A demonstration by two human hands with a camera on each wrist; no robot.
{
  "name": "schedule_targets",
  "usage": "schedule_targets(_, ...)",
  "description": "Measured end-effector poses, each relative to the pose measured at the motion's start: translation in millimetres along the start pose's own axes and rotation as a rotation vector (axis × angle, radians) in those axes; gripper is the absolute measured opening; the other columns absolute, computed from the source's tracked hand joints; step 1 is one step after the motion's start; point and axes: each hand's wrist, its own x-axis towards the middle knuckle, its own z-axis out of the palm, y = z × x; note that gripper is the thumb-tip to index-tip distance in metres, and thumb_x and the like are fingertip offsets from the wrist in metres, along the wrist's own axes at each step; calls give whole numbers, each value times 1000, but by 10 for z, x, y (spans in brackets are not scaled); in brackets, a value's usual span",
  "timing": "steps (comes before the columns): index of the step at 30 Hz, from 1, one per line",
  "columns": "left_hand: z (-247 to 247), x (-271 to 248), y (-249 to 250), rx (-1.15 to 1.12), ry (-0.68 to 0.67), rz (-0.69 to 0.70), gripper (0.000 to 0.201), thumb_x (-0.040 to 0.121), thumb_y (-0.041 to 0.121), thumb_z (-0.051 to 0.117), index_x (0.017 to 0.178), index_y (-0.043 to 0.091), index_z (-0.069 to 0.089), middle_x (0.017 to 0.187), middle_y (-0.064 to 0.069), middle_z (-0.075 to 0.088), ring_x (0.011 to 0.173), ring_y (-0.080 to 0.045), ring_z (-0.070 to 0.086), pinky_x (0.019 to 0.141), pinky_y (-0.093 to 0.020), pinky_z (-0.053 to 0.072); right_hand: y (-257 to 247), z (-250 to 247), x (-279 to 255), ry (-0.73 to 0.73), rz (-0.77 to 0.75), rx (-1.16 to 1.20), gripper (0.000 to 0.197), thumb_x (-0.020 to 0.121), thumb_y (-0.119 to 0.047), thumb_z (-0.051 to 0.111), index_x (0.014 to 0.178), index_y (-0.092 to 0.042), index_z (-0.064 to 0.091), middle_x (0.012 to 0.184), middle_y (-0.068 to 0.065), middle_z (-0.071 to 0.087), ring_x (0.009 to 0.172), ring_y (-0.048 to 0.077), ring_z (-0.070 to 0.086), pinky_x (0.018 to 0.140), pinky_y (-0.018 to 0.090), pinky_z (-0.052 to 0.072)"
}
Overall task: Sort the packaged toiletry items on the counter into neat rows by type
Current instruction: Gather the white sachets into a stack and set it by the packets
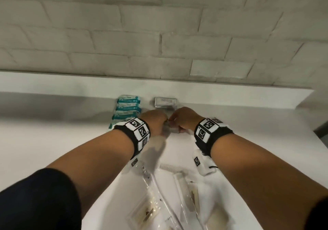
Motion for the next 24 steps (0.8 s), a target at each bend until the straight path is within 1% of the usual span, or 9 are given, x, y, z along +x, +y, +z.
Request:
schedule_targets(2,-49,110,-50,18,21,-28,32,80,44,64,93,15,68,88,-3,67,82,-24,66,70,-31,54,-14,-19,107,39,-29,-60,36,86,-37,66,98,-4,74,91,18,72,78,26,65,83,33,52)
schedule_targets(3,-69,156,-76,31,17,-34,31,80,41,66,94,14,69,90,-4,68,84,-25,66,72,-32,54,-28,-27,138,42,-38,-103,36,88,-39,64,96,-5,75,92,15,72,82,24,64,80,30,49)
schedule_targets(5,-85,242,-134,34,11,-29,28,79,36,70,94,12,69,91,-5,68,84,-26,66,72,-31,52,-41,-36,187,33,-74,-147,42,87,-43,63,90,-3,73,86,14,68,80,22,60,74,28,42)
schedule_targets(8,-91,323,-204,-18,0,-46,21,76,26,75,90,12,68,86,-7,70,81,-26,68,72,-30,54,-48,-33,225,-14,-116,-305,35,80,-37,70,98,-7,71,94,10,69,88,21,63,79,31,51)
schedule_targets(11,-123,368,-214,-41,-44,-34,28,71,23,76,94,8,69,87,-10,71,80,-27,68,76,-35,57,-43,-17,253,-11,-137,-384,29,76,-27,70,96,-6,71,95,11,71,91,27,66,81,37,55)
schedule_targets(13,-133,398,-211,-33,-52,-24,32,70,23,77,96,5,69,90,-11,70,83,-27,68,77,-35,56,-37,-17,291,-24,-150,-413,30,73,-25,73,97,-7,71,94,11,71,89,27,67,81,39,56)
schedule_targets(19,-119,410,-229,-32,-39,-21,30,69,22,77,93,5,67,90,-12,69,82,-27,67,71,-30,53,16,-12,336,6,-164,-474,31,77,-27,72,101,-7,72,99,11,71,93,25,66,79,30,52)
schedule_targets(21,-105,409,-246,-48,-23,-15,30,69,22,77,92,5,68,89,-12,69,82,-28,67,72,-31,54,43,0,330,35,-142,-443,38,73,-26,75,105,-7,69,103,11,69,95,26,65,76,28,51)
schedule_targets(24,-56,390,-283,-84,16,-7,34,66,26,78,92,6,69,88,-12,68,79,-29,67,73,-36,56,106,3,304,70,-105,-338,63,66,-24,81,121,-8,55,117,11,53,102,29,59,81,30,50)
